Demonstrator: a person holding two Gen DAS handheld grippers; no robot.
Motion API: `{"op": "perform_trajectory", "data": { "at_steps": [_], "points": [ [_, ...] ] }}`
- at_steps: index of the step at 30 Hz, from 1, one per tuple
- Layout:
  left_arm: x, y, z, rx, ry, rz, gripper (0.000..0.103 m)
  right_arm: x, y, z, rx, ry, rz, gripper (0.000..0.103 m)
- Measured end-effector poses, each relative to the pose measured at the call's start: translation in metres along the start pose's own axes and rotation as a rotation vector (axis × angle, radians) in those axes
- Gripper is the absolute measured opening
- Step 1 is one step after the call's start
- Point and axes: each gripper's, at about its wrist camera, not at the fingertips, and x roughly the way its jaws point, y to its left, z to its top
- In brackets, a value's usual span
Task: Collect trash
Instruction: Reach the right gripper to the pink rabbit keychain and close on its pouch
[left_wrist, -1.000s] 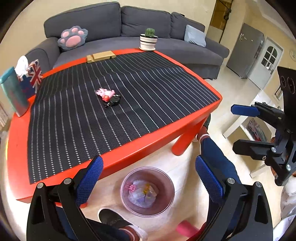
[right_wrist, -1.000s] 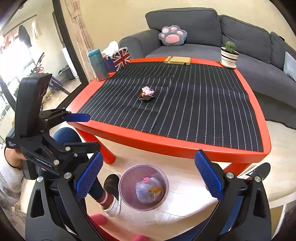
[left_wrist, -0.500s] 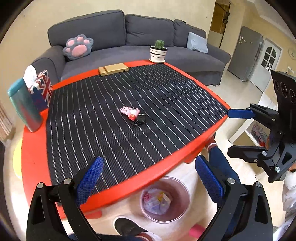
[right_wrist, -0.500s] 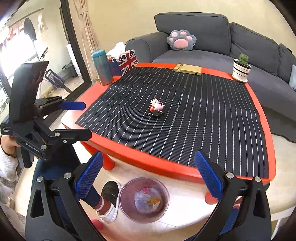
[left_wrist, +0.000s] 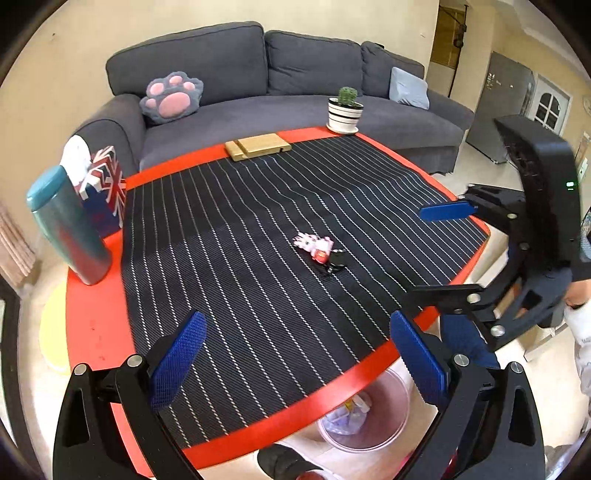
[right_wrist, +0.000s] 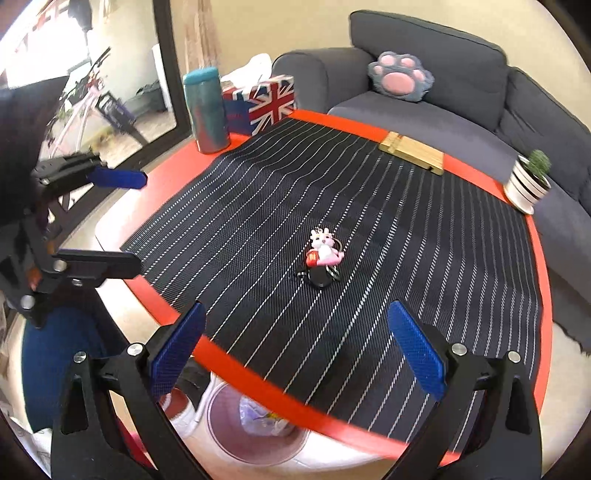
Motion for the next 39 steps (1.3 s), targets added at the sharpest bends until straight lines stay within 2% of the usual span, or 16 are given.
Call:
{"op": "perform_trajectory", "data": {
  "at_steps": [9, 11, 15, 17, 21, 27, 32, 36, 39],
  "points": [
    [0.009, 0.014, 0.005, -0.014, 0.003, -0.006, 0.096, 0.055, -0.005, 0.021, -0.094, 0.095, 0.028, 0.097],
    [0.010, 0.017, 0.004, -0.021, 0.003, -0.007, 0.096, 0.065, -0.008, 0.024, -0.099, 0.110, 0.035, 0.084],
    [0.012, 0.022, 0.002, -0.032, 0.004, -0.009, 0.096, 0.084, -0.011, 0.028, -0.113, 0.149, 0.035, 0.075],
    [0.014, 0.025, 0.001, -0.036, 0.007, -0.011, 0.096, 0.091, -0.012, 0.029, -0.111, 0.162, 0.039, 0.065],
    [0.015, 0.027, -0.001, -0.040, 0.012, -0.013, 0.096, 0.100, -0.015, 0.027, -0.100, 0.183, 0.030, 0.053],
    [0.019, 0.028, -0.001, -0.040, 0.017, -0.020, 0.096, 0.105, -0.018, 0.024, -0.093, 0.198, 0.021, 0.048],
    [0.024, 0.026, 0.001, -0.035, 0.022, -0.024, 0.096, 0.104, -0.018, 0.024, -0.088, 0.196, 0.041, 0.031],
    [0.026, 0.025, 0.004, -0.036, 0.021, -0.026, 0.096, 0.102, -0.016, 0.023, -0.094, 0.191, 0.029, 0.029],
    [0.028, 0.025, 0.007, -0.038, 0.018, -0.026, 0.096, 0.096, -0.018, 0.024, -0.086, 0.176, 0.017, 0.022]
  ]
}}
